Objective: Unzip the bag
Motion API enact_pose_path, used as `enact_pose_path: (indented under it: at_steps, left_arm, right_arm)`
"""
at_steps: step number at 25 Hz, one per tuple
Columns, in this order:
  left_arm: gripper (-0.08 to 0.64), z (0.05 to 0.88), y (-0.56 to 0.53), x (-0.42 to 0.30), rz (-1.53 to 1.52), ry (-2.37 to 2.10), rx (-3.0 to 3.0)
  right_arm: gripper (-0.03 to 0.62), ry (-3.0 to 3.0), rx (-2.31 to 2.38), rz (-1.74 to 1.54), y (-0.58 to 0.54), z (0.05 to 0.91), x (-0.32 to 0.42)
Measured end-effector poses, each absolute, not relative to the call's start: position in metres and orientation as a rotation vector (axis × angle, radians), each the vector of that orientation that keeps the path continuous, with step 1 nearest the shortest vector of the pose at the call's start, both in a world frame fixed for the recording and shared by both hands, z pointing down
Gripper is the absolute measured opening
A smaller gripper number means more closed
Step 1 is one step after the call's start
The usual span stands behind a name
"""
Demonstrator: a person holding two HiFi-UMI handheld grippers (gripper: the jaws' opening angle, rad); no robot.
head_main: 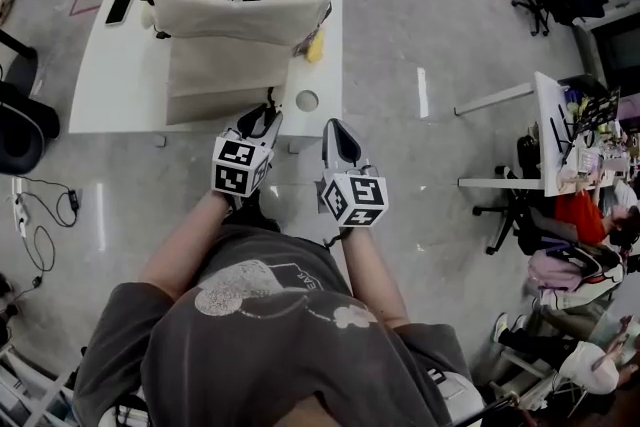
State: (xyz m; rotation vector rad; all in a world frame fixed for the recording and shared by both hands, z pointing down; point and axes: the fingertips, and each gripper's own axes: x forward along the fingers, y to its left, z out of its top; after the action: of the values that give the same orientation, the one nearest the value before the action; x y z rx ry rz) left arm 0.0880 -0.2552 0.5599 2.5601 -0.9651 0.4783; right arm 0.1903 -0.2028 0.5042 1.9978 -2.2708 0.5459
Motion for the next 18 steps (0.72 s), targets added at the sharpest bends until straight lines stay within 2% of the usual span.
enact_pose_path:
  at_steps: [10,15,18]
  left_arm:
    - [0.137,0.588,-0.288,0.099,0.515,-0.957,2.451]
    - [0.06,0.598,-0.3,0.102,0.596,-1.038,2.367]
    - [0.043,0.599,-0.302,0.104,0.596,-0.991,2.365]
  right_arm:
    - [0.0,-2.212,2.008,0.573,-0.228,0.517,0.196]
    - [0.0,-2.206,1.988,0.573,-0.237,0.519,0.189]
    - [0.0,-2.2,1.991,0.567,-0.242,0.52,0.188]
